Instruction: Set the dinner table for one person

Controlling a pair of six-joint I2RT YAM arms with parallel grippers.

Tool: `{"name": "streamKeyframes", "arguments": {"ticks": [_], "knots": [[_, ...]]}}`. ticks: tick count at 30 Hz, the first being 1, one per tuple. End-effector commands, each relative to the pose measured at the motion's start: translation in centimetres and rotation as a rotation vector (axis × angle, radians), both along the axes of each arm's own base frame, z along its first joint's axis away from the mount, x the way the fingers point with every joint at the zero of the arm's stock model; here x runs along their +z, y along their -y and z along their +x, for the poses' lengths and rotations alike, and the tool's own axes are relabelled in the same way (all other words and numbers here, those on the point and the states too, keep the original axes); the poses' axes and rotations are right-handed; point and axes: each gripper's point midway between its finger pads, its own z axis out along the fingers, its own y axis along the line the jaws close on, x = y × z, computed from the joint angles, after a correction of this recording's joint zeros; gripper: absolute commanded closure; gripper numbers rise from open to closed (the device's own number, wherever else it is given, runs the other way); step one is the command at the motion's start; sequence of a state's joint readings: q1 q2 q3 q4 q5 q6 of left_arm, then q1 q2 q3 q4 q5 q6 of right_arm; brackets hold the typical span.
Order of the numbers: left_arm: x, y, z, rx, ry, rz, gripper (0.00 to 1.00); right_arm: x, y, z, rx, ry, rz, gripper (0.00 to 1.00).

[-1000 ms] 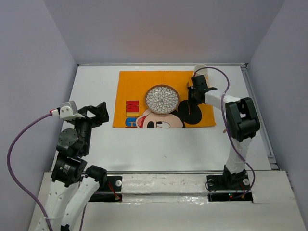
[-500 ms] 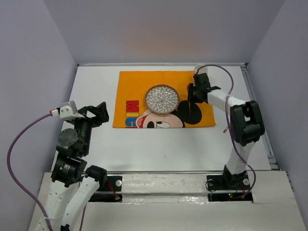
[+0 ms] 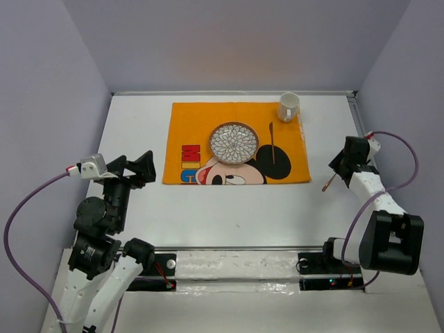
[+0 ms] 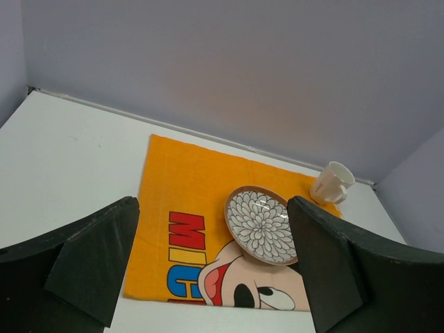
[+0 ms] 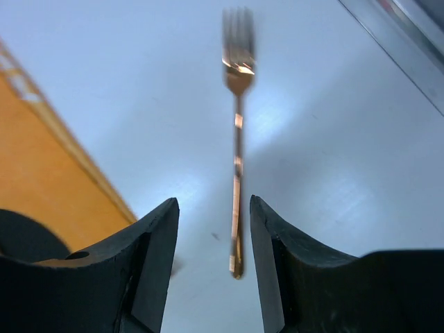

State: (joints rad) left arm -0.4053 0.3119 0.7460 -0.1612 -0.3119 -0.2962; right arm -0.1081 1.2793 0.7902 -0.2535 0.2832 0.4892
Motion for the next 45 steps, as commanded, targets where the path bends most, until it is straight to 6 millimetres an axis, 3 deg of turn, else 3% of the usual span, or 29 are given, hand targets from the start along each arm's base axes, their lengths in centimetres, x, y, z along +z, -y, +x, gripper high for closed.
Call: {"name": "streamKeyframes", "arguments": {"ticks": [1,11,13,14,17,20,21,24,25,27,28,29,30,31,32,33,34,35,38,39,41,42,43,44,45], "knots": [[1.3,-0.1,-0.6,-0.003,0.056,-0.007,0.01,-2.2,2.4,-2.4,-0.123,-0.010,0.034,0.49],[1.5,0.4,-1.2,-0.038,0.069,-0.016,0.01,-4.8,3.9,1.1,-0.107,-0.080,0.022,0.51],[1.5,0.5,-1.3,-0.043,0.070,-0.017,0.01,-5.3,4.4,2.0,-0.107,-0.098,0.027,0.55],[1.5,0.5,-1.2,-0.044,0.069,-0.015,0.01,-6.4,4.4,2.1,-0.104,-0.130,0.032,0.58],[1.6,0.6,-1.2,-0.048,0.070,-0.015,0.01,-6.8,4.6,3.0,-0.101,-0.148,0.030,0.69],[1.5,0.7,-1.2,-0.050,0.066,-0.011,0.01,-8.0,4.8,3.0,-0.101,-0.185,0.027,0.89],[1.5,0.7,-1.2,-0.050,0.068,-0.012,0.01,-8.2,4.8,3.1,-0.097,-0.191,0.026,1.00],[1.4,0.8,-1.1,-0.051,0.063,-0.008,0.01,-8.6,4.8,2.8,-0.091,-0.207,0.021,1.00],[1.4,0.8,-1.0,-0.051,0.061,-0.008,0.01,-8.2,4.7,2.7,-0.084,-0.199,0.024,1.00],[1.2,1.0,-0.8,-0.054,0.053,-0.002,0.01,-5.6,3.2,3.0,-0.028,-0.146,-0.015,1.00],[1.2,1.0,-0.8,-0.054,0.050,0.001,0.01,-2.9,3.0,3.2,-0.022,-0.090,-0.064,1.00],[1.2,1.1,-0.7,-0.057,0.051,0.001,0.01,-1.6,2.2,3.3,-0.002,-0.068,-0.082,1.00],[1.1,1.1,-0.6,-0.054,0.046,0.003,0.01,-0.1,-0.4,3.9,0.064,-0.040,-0.099,1.00],[1.1,1.1,-0.6,-0.052,0.045,0.003,0.01,1.5,-0.2,4.0,0.059,-0.008,-0.113,1.00],[1.1,1.1,-0.5,-0.051,0.045,0.005,0.01,2.9,-1.8,4.3,0.096,0.022,-0.124,1.00],[1.0,1.1,-0.4,-0.048,0.042,0.005,0.01,4.7,-5.4,4.7,0.183,0.064,-0.138,1.00],[1.0,1.0,-0.4,-0.043,0.042,0.007,0.01,6.4,-7.2,5.2,0.214,0.097,-0.140,1.00],[1.0,1.0,-0.4,-0.043,0.040,0.007,0.01,7.3,-11.1,5.4,0.301,0.127,-0.121,1.00],[0.9,0.8,-0.3,-0.032,0.039,0.008,0.01,8.9,-17.0,6.1,0.406,0.175,-0.079,1.00],[0.9,0.8,-0.3,-0.029,0.038,0.007,0.01,10.5,-21.0,6.1,0.476,0.223,-0.030,1.00],[0.8,0.8,-0.1,-0.026,0.031,0.011,0.01,10.9,-25.4,6.5,0.549,0.247,0.003,1.00],[0.6,1.0,0.1,-0.031,0.022,0.018,0.01,12.7,-27.8,6.9,0.582,0.293,0.027,1.00],[0.5,1.1,0.3,-0.032,0.016,0.021,0.01,13.3,-31.0,6.2,0.644,0.310,0.045,1.00],[0.4,1.2,0.4,-0.034,0.013,0.023,0.01,12.2,-33.1,6.6,0.674,0.289,0.051,1.00],[0.3,1.3,0.5,-0.034,0.008,0.026,0.01,13.9,-35.1,7.1,0.697,0.329,0.073,1.00]]}}
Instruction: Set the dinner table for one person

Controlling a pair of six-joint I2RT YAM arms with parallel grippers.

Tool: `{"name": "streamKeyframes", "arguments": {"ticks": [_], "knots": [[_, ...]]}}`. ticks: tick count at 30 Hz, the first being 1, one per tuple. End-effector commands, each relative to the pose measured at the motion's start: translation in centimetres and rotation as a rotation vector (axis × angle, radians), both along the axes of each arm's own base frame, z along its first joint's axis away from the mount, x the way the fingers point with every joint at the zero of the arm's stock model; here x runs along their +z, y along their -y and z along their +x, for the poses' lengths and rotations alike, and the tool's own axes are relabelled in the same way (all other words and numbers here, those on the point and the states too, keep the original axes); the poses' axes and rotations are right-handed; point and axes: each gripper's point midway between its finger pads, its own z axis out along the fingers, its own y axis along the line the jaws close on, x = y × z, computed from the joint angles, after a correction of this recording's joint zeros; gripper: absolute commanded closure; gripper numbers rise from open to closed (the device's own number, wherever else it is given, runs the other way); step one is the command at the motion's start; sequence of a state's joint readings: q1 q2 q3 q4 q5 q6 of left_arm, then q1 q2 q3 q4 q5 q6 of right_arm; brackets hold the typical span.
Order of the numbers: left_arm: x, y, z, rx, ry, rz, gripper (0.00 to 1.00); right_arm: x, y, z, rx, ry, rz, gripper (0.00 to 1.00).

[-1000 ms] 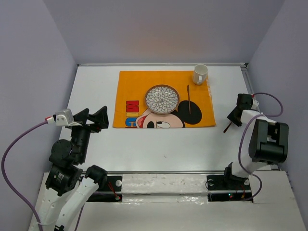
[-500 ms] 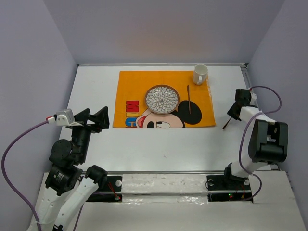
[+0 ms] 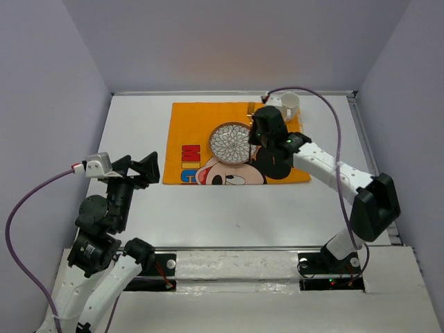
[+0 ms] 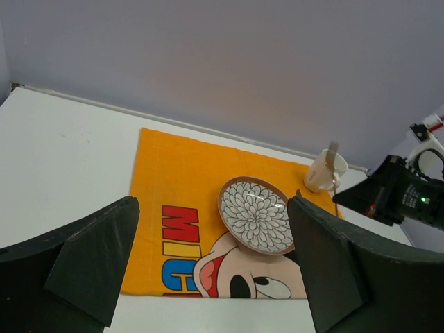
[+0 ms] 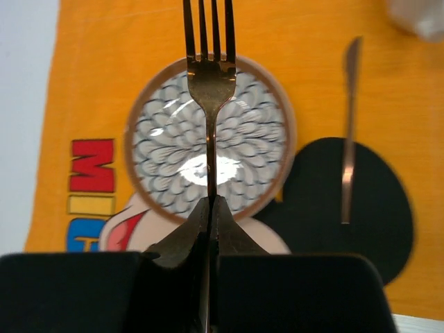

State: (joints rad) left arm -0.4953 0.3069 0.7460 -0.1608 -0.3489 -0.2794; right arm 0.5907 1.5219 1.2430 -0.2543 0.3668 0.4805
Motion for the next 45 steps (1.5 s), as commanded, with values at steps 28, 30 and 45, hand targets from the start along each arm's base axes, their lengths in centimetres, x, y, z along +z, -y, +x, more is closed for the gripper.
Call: {"name": "streamKeyframes", "arguments": {"ticks": [28,30,45], "knots": [[-0.9,1.5,1.8,-0.017,-0.046,0.043,0.01,-8.0,-26.6,5.8,0.166,-0.045,0.191,1.00],[-0.9,1.6,1.8,-0.019,-0.046,0.043,0.01,-8.8,-26.5,6.0,0.158,-0.049,0.178,1.00],[-1.0,1.6,1.8,-0.019,-0.049,0.044,0.01,-13.5,-27.4,7.1,0.151,-0.086,0.109,1.00]]}}
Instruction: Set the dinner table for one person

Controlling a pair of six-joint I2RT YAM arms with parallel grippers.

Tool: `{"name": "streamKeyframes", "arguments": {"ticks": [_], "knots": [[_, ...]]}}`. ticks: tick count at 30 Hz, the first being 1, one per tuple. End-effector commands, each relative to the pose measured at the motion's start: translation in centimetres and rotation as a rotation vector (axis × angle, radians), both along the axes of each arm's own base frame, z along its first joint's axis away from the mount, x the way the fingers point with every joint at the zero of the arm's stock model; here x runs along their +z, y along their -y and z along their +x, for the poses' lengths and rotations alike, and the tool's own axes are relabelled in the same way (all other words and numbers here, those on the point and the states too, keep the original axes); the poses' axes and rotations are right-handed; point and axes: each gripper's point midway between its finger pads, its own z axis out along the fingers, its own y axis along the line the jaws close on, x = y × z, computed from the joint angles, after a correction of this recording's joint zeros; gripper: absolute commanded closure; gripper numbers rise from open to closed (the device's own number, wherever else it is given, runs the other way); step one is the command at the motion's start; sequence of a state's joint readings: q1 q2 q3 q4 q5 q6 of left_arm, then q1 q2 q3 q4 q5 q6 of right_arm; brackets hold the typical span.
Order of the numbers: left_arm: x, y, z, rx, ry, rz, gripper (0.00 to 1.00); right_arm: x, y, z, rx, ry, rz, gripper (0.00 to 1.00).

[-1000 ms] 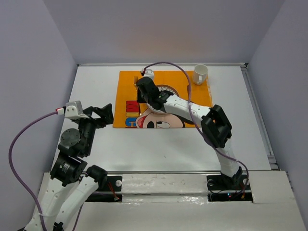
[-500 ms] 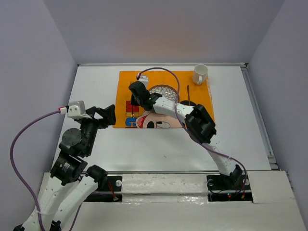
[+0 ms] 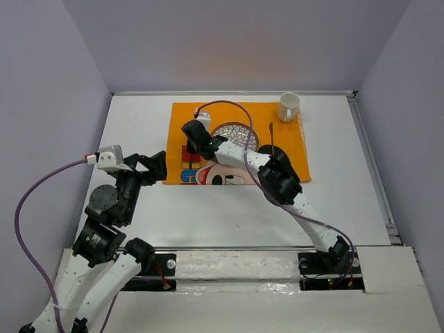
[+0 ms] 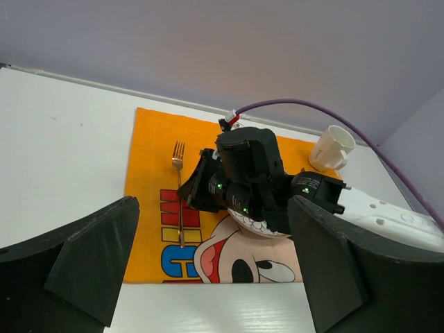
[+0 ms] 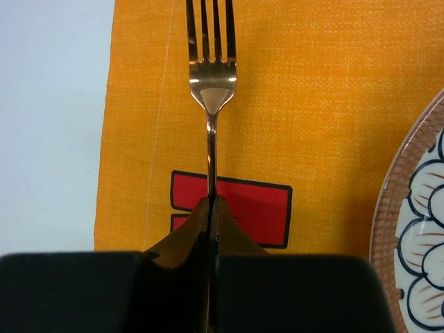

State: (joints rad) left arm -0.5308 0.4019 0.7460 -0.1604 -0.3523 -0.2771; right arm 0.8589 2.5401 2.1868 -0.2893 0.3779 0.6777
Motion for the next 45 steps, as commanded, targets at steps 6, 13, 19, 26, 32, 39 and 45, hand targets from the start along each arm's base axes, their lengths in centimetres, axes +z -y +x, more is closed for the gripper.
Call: {"name": "streamKeyframes", "arguments": {"ticks": [6,13,19,26,32,39,45], "knots": [[0.8,-0.1,0.2,0.011,0.030,-0.001,0.01,0.2,-0.3,0.9,-0.029,0.021,0.007,1.00],[0.8,-0.3,0.2,0.020,0.031,-0.002,0.01,0.3,0.2,1.4,-0.034,0.026,-0.001,0.74],[0.8,-0.6,0.4,0.033,0.029,0.007,0.01,7.4,0.2,1.1,0.036,0.115,0.015,0.18],[1.8,-0.4,-0.4,-0.007,0.082,0.007,0.01,20.3,2.7,-5.2,0.213,0.327,0.077,0.00],[6.2,-1.5,-3.3,-0.029,0.246,-0.053,0.01,30.3,12.8,-13.1,0.221,0.528,0.166,0.00],[10.6,-1.0,-3.7,-0.062,0.341,-0.073,0.01,33.1,27.8,-22.5,0.102,0.740,0.219,0.00],[8.3,1.1,-1.7,-0.112,0.278,-0.048,0.01,30.4,34.0,-25.7,-0.009,0.775,0.259,0.00]]}}
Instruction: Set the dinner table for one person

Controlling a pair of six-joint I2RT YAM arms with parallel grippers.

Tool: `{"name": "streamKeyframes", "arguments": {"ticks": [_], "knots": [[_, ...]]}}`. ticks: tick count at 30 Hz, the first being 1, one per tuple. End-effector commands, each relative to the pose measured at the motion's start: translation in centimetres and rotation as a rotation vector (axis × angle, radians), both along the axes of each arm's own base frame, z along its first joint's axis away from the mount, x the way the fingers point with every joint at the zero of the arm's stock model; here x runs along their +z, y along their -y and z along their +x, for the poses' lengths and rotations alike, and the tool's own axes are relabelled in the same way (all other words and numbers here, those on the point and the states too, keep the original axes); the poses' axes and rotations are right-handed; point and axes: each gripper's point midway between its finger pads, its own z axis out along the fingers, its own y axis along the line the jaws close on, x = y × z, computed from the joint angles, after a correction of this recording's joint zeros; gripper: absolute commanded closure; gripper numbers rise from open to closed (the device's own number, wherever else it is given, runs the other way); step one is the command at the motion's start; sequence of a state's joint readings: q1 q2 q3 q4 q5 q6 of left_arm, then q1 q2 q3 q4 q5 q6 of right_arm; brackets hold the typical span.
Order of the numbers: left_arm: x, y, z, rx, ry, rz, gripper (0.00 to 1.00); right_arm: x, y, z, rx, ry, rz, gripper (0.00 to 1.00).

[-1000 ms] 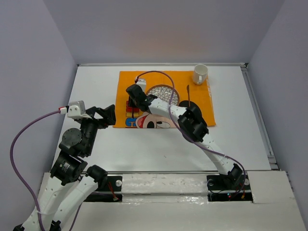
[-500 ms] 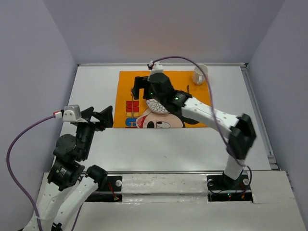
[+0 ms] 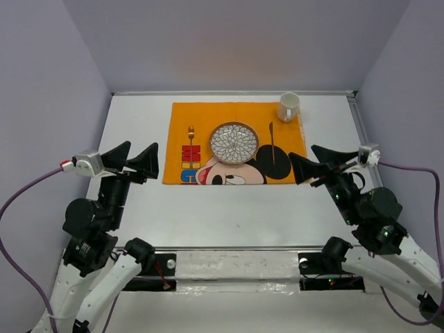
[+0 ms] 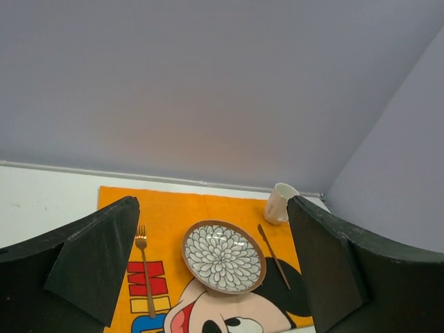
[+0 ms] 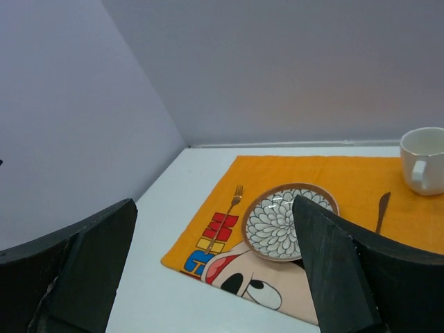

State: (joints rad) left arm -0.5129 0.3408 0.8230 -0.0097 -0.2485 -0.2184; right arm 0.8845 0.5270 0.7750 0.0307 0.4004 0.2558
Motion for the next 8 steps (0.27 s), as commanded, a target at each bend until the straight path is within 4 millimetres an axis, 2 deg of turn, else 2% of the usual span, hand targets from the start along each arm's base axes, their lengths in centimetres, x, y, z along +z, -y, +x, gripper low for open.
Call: {"name": "streamKeyframes", "arguments": {"ticks": [1,2,8], "knots": [[-0.8,1.7,1.7,-0.033,-0.010,0.034,0.01,-2.7,3.2,-0.3,-0.109,-0.017,-0.004,0.00],[-1.3,1.8,2.2,-0.028,-0.027,0.039,0.01,-3.9,3.5,-0.2,-0.127,-0.041,-0.024,0.00],[-2.2,2.9,3.2,-0.054,-0.057,0.067,0.01,-3.5,3.8,-0.1,-0.141,-0.034,-0.056,0.00]]}}
